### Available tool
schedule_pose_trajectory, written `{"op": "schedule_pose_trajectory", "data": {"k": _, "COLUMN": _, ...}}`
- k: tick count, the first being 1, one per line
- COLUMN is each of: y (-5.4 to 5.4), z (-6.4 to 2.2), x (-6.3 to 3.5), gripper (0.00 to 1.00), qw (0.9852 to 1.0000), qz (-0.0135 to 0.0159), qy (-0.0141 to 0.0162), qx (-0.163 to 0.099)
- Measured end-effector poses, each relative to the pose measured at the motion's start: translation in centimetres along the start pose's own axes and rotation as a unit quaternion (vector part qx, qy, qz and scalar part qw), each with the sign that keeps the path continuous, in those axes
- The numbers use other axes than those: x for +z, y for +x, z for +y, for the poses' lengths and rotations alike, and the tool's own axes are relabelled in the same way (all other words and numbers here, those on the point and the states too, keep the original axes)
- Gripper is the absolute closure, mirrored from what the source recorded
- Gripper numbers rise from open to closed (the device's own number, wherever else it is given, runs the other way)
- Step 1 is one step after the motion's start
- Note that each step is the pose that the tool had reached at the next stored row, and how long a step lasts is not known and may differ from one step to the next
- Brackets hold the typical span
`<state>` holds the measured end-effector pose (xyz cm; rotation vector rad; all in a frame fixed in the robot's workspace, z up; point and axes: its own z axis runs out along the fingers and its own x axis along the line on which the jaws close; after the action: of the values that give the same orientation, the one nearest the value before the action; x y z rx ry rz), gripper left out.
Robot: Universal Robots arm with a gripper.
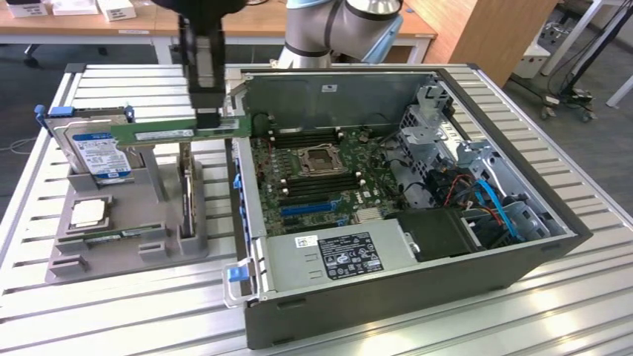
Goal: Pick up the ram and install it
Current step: 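Pick up the ram and move it above insertion slot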
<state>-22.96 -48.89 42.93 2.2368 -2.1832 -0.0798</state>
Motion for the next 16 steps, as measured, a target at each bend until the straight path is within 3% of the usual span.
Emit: {"op": "schedule_pose_trajectory", "data": {"k": 16, "y": 0.2, "z": -7.28, "x": -0.34, "gripper": 0.88, "qw": 1.0, "qz": 0.0, "qy": 0.0, "qx": 0.0}}
